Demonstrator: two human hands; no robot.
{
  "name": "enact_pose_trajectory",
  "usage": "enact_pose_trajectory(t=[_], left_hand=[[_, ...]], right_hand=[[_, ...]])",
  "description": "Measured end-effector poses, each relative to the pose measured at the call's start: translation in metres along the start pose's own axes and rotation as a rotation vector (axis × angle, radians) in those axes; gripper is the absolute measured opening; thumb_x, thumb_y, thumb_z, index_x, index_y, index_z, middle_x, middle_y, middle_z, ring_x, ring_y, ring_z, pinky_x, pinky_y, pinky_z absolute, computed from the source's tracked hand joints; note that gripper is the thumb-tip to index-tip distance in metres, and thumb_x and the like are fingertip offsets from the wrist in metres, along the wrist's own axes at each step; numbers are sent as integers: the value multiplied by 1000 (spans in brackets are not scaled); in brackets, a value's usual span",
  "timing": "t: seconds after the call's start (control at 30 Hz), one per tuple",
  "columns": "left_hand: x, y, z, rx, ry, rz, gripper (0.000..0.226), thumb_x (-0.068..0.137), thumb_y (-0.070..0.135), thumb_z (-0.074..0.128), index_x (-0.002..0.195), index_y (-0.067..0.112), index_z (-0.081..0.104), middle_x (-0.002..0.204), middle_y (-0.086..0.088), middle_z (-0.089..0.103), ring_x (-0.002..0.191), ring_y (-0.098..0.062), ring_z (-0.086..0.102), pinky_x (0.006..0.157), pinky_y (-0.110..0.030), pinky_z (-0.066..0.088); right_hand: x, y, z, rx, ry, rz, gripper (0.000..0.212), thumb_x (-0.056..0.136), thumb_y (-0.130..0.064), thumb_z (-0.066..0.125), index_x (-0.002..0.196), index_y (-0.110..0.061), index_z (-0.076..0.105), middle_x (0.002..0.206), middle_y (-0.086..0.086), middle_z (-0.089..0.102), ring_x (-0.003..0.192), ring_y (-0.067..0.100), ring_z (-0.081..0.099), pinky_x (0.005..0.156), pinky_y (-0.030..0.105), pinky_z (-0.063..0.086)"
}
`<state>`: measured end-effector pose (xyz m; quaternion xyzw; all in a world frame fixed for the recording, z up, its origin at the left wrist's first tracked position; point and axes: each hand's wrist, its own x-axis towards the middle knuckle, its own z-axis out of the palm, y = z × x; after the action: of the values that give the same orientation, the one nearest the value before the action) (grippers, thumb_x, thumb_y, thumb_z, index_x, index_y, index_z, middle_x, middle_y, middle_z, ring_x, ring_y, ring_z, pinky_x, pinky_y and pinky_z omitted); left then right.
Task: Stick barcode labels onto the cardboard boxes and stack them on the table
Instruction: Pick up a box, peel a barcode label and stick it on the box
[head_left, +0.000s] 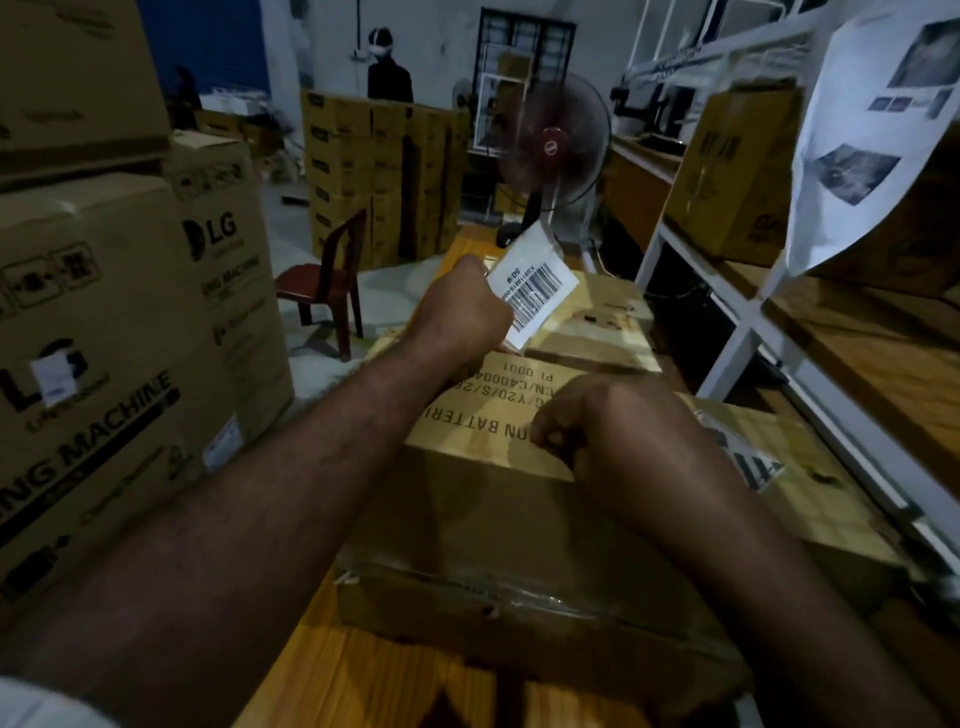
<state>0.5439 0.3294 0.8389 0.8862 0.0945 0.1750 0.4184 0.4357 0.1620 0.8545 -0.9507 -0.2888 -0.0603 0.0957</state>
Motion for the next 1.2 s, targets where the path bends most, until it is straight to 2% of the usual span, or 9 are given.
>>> enact_pose_trajectory(t=[0.27,0.37,0.47,0.53,0.6,0.73,0.8,0.93,1.2], left_hand=[[-5,6,-1,-23,12,1,32,91,21,59,121,15,50,113,-5,66,93,-23,67,74,-38,59],[-3,4,0,-10,32,4,27,94,21,58,119,16,51,102,3,58,82,-16,60,54,-26,47],[-3,4,1,-12,38,7,23,95,21,57,117,18,50,101,3,59,78,-13,61,53,-25,48],[-5,6,1,-24,33,3,22,95,20,56,116,19,50,98,4,58,72,-8,60,49,-23,47],[-5,5,2,-50,23,-1,25,94,20,56,118,19,51,104,1,63,81,-14,65,60,-30,57],[-4,5,2,-100,36,-12,24,91,19,59,113,18,53,107,-2,67,90,-22,68,77,-40,60],[-2,3,3,-98,33,-1,24,92,18,59,116,17,54,106,-1,66,90,-20,66,73,-33,58],[-2,3,4,-74,52,26,26,93,19,58,119,15,54,108,-1,65,84,-16,59,58,-24,42],[-5,5,6,-47,28,26,22,93,22,58,114,20,52,110,-6,67,89,-22,67,75,-37,58]], right_hand=[[47,6,4,-71,123,128,22,88,-10,60,97,-23,75,96,6,66,82,21,62,69,34,53],[10,-8,4,-116,-39,9,23,88,-11,59,102,-26,69,102,-1,64,94,19,62,75,29,50],[6,2,1,-77,-198,110,32,92,-17,61,120,-31,62,118,-3,57,108,19,57,86,28,49],[19,20,8,3,62,176,20,96,-24,57,112,-30,66,108,-4,58,98,15,57,77,28,49],[31,21,11,-7,206,212,18,97,-30,54,104,-25,69,100,-3,59,88,12,55,64,25,42],[15,-17,19,88,160,13,20,95,-39,54,97,-21,62,99,-8,52,93,10,48,78,30,45],[-15,-24,20,142,122,-72,31,91,-56,51,109,-31,57,107,-15,46,101,5,41,86,28,42],[-9,6,15,-19,-114,122,85,82,-82,19,152,-33,23,160,-7,20,145,16,18,117,41,20],[-16,-23,23,-29,-220,147,113,75,-91,16,156,-15,-1,165,6,-8,151,22,-10,120,42,-5]])
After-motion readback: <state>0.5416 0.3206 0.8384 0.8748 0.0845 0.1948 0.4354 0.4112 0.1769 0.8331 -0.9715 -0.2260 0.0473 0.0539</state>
